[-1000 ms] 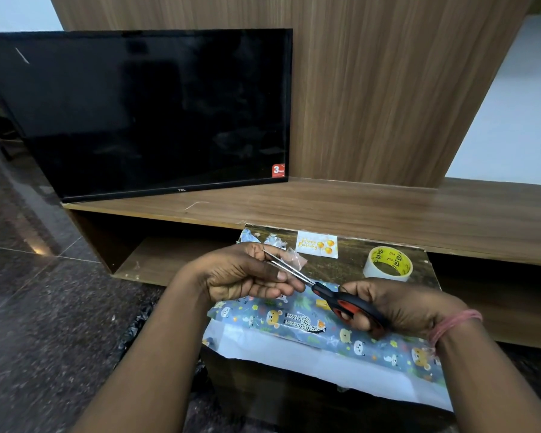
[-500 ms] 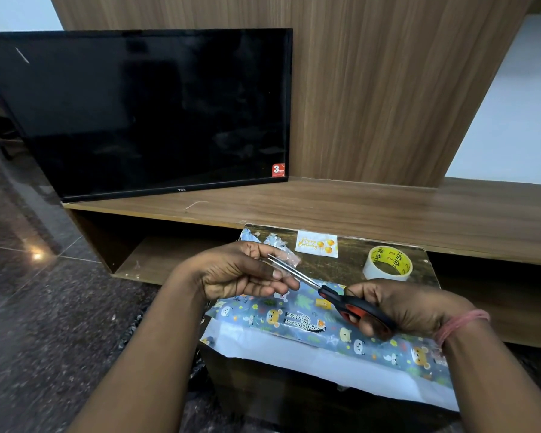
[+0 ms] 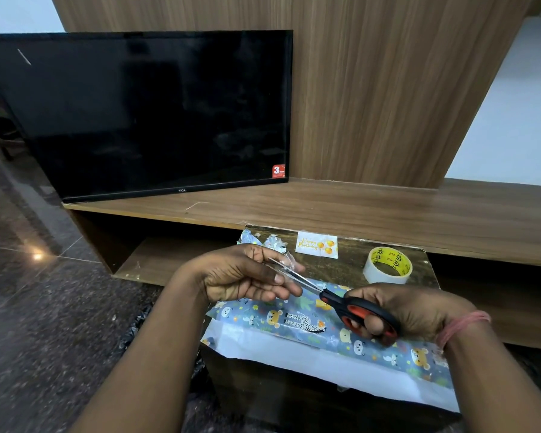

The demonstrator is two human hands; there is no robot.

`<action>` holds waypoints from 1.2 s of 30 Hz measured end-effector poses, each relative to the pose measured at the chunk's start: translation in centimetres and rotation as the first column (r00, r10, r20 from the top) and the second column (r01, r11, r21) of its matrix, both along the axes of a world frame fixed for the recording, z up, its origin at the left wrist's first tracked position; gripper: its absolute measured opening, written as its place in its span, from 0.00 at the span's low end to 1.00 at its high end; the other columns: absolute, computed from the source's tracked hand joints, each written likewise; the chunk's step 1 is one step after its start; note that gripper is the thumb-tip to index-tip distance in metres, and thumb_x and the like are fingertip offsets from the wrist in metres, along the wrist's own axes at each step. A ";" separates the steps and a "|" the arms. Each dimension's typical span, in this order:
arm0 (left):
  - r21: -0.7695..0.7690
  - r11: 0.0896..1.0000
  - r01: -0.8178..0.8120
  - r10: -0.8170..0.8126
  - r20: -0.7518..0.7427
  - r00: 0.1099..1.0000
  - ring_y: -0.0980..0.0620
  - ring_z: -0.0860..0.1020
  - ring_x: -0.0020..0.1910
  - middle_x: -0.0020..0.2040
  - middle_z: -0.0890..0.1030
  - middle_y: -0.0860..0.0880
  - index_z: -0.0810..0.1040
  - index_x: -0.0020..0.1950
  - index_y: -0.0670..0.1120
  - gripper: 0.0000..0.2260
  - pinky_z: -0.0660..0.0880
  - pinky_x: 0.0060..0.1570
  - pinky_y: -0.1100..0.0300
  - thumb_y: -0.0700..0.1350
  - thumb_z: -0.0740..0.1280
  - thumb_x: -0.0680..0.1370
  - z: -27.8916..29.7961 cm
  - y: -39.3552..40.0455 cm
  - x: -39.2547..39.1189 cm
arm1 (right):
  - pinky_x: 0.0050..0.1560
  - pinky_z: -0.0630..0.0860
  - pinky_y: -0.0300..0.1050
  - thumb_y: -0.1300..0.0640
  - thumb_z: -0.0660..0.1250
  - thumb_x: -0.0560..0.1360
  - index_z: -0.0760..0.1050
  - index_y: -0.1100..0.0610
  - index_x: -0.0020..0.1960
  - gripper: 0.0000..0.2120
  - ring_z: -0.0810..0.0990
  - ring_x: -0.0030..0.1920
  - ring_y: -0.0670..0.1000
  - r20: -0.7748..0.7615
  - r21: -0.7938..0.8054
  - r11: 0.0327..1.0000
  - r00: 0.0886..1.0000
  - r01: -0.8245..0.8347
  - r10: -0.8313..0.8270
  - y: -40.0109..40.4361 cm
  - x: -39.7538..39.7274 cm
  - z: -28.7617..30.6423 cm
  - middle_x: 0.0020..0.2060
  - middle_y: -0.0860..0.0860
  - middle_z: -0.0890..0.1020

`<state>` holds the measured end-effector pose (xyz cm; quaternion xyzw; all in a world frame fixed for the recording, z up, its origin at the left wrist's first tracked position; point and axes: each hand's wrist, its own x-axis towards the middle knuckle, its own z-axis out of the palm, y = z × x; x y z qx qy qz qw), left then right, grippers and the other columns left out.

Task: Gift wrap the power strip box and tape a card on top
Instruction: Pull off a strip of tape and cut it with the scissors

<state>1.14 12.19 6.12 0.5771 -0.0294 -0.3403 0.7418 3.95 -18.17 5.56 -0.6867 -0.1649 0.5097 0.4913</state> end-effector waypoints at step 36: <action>-0.108 0.993 -0.042 0.042 -0.010 0.999 0.49 0.87 0.43 0.56 0.83 0.32 0.76 0.60 0.33 0.11 0.83 0.37 0.62 0.29 0.64 0.78 -0.1 -0.4 -0.1 | 0.36 0.65 0.40 0.29 0.78 0.53 0.72 0.70 0.57 0.51 0.73 0.41 0.51 0.090 0.180 0.975 0.989 -0.131 0.117 -1.4 0.0 0.0 0.41 0.56 0.77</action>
